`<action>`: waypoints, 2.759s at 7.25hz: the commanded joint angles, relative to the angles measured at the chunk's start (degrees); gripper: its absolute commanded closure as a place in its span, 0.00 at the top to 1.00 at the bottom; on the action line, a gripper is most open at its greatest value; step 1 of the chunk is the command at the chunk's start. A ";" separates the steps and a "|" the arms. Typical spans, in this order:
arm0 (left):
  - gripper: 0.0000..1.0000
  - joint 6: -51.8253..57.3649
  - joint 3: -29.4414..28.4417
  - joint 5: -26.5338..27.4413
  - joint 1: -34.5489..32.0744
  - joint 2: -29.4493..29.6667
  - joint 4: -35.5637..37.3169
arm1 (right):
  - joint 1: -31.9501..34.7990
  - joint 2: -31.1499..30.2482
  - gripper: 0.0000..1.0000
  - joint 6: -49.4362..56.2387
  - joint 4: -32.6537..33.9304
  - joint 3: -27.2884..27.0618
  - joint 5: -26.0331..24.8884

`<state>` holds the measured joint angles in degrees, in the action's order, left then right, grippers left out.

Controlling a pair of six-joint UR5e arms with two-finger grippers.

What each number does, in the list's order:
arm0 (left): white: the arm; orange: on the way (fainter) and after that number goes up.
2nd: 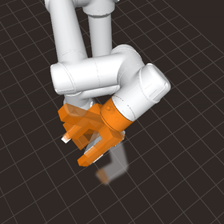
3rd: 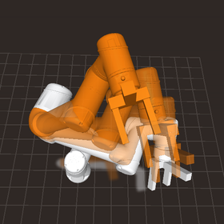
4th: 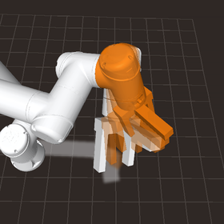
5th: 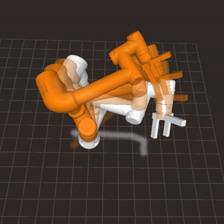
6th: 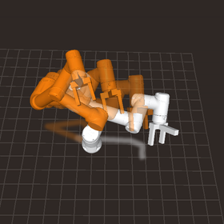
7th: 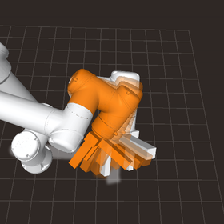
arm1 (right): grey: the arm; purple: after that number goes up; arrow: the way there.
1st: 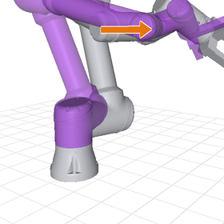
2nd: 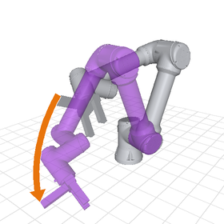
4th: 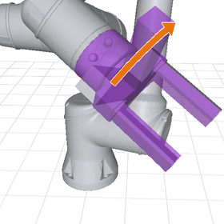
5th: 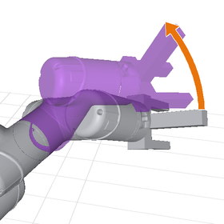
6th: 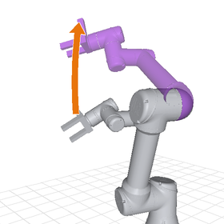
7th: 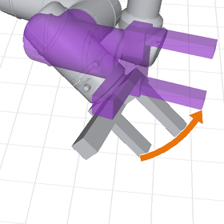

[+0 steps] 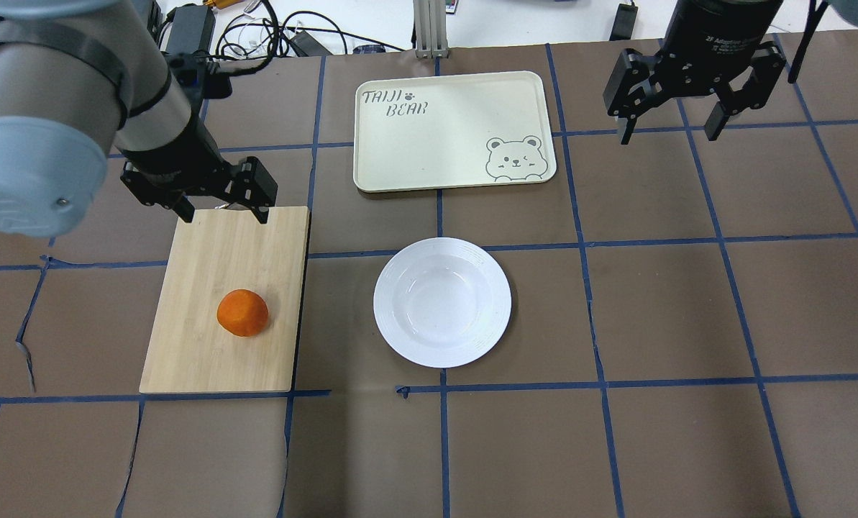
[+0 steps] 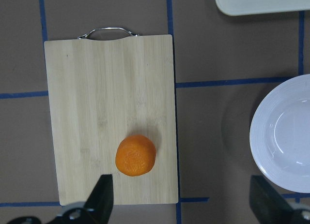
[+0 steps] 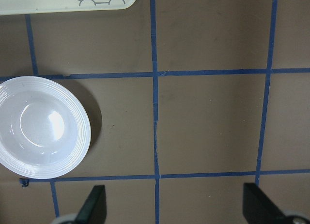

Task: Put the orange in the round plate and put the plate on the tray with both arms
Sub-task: 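Lower the left gripper over the orange on the cutting board, then close the left gripper on the orange and lift it, then carry the orange with the left gripper and release it onto the white plate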

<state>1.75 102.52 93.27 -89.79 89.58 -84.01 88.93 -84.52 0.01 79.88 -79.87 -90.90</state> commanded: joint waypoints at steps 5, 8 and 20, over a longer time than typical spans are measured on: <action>1.00 -0.08 21.84 4.29 6.20 4.19 25.19 | 0.02 -1.26 1.00 -0.10 0.45 0.50 0.28; 1.00 -0.26 21.67 2.71 6.20 7.71 28.02 | -0.16 -1.08 1.00 0.17 0.36 0.24 0.02; 0.28 -25.78 6.91 -8.01 -14.59 13.59 21.43 | -1.38 0.14 1.00 0.08 1.06 -0.82 0.19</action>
<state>-18.24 110.66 86.10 -99.33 101.24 -62.87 87.94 -84.92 0.05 80.54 -80.65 -90.74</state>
